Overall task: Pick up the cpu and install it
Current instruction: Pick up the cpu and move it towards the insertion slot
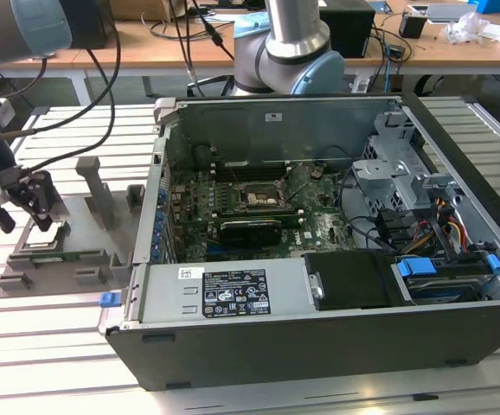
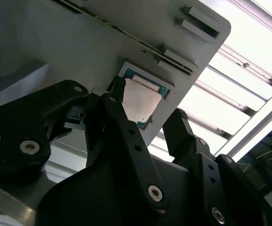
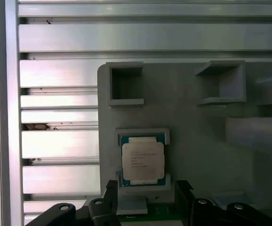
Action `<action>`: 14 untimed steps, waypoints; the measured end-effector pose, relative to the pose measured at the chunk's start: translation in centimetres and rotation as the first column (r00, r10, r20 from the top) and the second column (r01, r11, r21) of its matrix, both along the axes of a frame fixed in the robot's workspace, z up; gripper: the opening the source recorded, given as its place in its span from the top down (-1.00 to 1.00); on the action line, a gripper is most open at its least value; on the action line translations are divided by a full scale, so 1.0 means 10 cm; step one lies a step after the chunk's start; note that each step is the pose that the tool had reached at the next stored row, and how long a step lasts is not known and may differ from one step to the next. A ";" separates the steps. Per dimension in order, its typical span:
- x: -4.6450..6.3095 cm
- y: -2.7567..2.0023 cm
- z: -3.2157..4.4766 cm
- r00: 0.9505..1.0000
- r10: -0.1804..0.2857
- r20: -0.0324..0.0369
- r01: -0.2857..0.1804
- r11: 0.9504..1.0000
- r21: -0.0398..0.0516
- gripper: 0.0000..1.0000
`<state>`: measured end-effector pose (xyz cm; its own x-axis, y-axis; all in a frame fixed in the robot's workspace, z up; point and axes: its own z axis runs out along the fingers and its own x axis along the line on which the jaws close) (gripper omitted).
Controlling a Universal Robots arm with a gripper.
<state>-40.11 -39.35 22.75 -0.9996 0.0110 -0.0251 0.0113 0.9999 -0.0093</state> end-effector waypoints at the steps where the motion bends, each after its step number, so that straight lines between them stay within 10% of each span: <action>1: 0.00 0.005 -0.017 1.000 0.005 0.000 -0.005 1.000 0.000 -0.20; 14: 0.00 0.136 -0.300 0.999 0.047 0.000 -0.047 0.999 -0.003 -0.20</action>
